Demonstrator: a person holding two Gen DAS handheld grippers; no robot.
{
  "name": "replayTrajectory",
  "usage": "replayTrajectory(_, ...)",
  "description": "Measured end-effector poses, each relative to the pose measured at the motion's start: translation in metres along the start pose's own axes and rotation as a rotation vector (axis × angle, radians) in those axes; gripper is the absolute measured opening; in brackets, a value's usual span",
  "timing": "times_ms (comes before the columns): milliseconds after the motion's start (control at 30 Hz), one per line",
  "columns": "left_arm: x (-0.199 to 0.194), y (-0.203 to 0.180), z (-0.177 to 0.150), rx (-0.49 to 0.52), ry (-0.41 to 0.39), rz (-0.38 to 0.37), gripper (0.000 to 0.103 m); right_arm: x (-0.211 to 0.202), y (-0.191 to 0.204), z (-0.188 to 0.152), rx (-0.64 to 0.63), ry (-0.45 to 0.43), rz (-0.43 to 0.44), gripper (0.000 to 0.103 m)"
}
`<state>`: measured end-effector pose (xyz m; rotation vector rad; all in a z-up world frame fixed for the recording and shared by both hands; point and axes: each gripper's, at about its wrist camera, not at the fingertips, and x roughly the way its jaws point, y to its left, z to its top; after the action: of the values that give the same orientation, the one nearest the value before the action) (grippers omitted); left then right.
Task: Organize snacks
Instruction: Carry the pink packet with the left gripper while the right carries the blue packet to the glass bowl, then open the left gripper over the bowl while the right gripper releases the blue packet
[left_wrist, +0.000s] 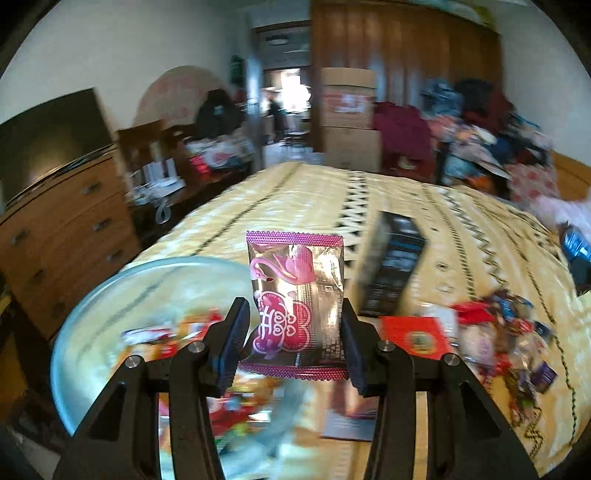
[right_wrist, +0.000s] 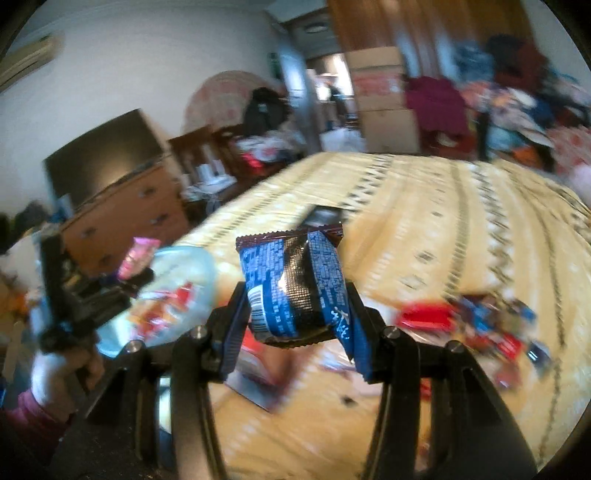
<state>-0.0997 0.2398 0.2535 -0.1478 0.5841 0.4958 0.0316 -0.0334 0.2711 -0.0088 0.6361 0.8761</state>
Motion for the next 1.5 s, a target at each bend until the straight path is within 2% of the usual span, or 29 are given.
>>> replayTrajectory(300,0.005,0.083,-0.007,-0.112,0.024,0.095,0.049,0.074,0.107,0.028,-0.131,0.067,0.178,0.050)
replayTrajectory(467,0.008,0.110,-0.008,-0.151,0.034,0.109,0.049,0.105,0.145,0.028,-0.156,0.120,0.255,0.050)
replayTrajectory(667,0.011,0.134,-0.012,-0.188,0.048,0.115,0.049,0.129,0.184,0.024,-0.184,0.187,0.294,0.050)
replayTrajectory(1033,0.026,0.159,-0.024,-0.232,0.091,0.096,0.049,0.163,0.199,0.009,-0.152,0.268,0.307,0.050)
replayTrajectory(1500,0.035,0.165,-0.030,-0.237,0.125,0.085,0.049,0.174,0.208,0.004,-0.138,0.284,0.312,0.050)
